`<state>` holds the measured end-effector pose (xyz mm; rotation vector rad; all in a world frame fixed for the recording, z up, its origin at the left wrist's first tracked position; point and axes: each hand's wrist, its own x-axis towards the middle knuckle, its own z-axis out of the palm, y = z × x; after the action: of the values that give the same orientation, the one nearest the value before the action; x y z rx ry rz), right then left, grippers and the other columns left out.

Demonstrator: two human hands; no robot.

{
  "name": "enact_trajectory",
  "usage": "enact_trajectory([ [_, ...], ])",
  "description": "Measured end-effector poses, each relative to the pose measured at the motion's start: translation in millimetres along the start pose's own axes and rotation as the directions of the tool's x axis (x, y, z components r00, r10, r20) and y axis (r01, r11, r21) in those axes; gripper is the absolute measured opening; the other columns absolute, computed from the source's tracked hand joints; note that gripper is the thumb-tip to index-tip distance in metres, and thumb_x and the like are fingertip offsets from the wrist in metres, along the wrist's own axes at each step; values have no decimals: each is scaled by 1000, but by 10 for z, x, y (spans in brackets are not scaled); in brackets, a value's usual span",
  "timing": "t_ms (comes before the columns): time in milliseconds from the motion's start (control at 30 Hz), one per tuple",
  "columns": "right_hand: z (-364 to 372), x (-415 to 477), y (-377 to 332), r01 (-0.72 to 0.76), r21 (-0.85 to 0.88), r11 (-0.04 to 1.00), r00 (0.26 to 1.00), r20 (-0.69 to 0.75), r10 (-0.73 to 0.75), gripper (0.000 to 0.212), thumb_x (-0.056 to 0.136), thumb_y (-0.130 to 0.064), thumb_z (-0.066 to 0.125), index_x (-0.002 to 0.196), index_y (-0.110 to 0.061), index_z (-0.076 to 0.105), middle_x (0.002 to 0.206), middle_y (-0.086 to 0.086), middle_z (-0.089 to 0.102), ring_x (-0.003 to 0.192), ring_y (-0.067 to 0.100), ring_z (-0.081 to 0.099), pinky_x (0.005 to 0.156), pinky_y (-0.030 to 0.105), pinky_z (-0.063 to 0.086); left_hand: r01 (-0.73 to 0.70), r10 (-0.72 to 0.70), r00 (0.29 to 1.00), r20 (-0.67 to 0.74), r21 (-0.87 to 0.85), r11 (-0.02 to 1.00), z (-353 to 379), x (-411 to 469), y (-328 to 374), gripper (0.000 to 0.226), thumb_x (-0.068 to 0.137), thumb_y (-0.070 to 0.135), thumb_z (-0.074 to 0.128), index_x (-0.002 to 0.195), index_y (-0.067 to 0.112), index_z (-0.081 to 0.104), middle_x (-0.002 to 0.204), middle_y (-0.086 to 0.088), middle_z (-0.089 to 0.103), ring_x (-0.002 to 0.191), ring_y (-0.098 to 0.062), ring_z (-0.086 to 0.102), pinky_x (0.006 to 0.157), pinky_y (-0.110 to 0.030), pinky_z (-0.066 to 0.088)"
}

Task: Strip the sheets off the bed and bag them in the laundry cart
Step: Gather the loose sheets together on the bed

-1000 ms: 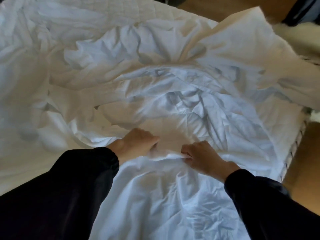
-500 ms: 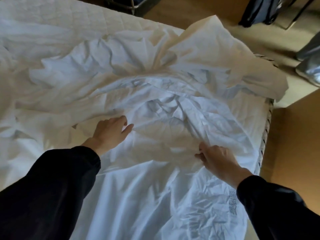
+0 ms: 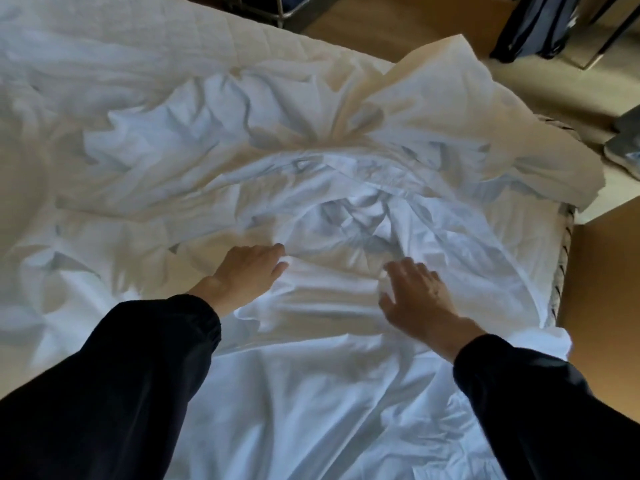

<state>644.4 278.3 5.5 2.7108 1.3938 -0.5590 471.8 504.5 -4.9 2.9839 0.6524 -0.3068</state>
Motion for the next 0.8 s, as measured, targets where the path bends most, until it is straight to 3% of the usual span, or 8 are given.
enact_trajectory([
  [133, 96, 313, -642, 177, 177, 968, 984, -41, -172, 49, 100, -39, 38, 143, -18, 28, 136, 7, 48, 123, 27, 46, 101, 42, 31, -64, 39, 988, -147, -176, 982, 0, 62, 115, 25, 101, 38, 39, 99, 15, 49, 76, 0, 62, 65, -24, 61, 56, -35, 44],
  [233, 169, 421, -940, 210, 266, 941, 976, -109, -187, 26, 102, -29, 36, 122, -13, 43, 108, 8, 64, 101, 30, 61, 78, 35, 37, -88, 51, 990, -135, -278, 957, -20, 78, 194, 26, 100, 42, 40, 88, 19, 45, 77, 3, 57, 69, -23, 58, 59, -34, 40],
  [300, 188, 444, -921, 117, 260, 959, 990, -103, -93, 21, 102, -24, 34, 115, -11, 44, 100, 12, 66, 93, 35, 63, 70, 36, 39, -48, 38, 998, -42, -254, 966, -37, 62, 89, 29, 97, 46, 44, 91, 18, 49, 82, 3, 60, 74, -23, 60, 63, -36, 45],
  [400, 200, 474, -590, -135, 163, 977, 989, -34, 142, 28, 97, -17, 37, 124, -13, 39, 110, 16, 63, 100, 36, 62, 78, 38, 43, 68, -13, 976, 216, -252, 965, -87, -21, -226, 34, 88, 58, 51, 95, 25, 56, 86, 6, 62, 74, -16, 59, 66, -32, 47],
  [500, 149, 495, -372, -234, 14, 972, 972, 21, 234, 31, 94, -12, 37, 125, -12, 40, 119, 13, 60, 109, 33, 58, 83, 37, 42, 52, 0, 960, 280, -180, 982, -121, -134, -477, 37, 86, 57, 54, 108, 28, 60, 93, 7, 64, 79, -15, 60, 62, -27, 42],
  [633, 117, 571, -759, -44, -8, 999, 991, -130, 43, 45, 82, -13, 53, 126, -12, 44, 122, 12, 49, 112, 32, 49, 93, 39, 36, 21, -6, 991, 136, -113, 993, -50, -196, -616, 48, 93, 55, 46, 130, 26, 52, 106, -2, 67, 95, -23, 63, 66, -28, 36],
  [733, 214, 648, -1211, 224, 32, 974, 953, -216, -212, 41, 80, -30, 65, 117, -13, 58, 111, 10, 61, 103, 32, 58, 96, 46, 37, -30, 29, 999, -19, -57, 998, -2, -180, -719, 61, 89, 63, 23, 102, 21, 64, 79, -4, 67, 73, -26, 64, 57, -33, 44],
  [800, 193, 701, -1465, 276, 104, 956, 935, -260, -241, 26, 90, -32, 57, 108, -13, 59, 100, 8, 66, 95, 31, 62, 94, 45, 38, -67, 64, 977, -204, -4, 998, -36, -99, -852, 60, 88, 60, 20, 75, 18, 62, 59, -1, 60, 53, -25, 60, 44, -32, 44],
])
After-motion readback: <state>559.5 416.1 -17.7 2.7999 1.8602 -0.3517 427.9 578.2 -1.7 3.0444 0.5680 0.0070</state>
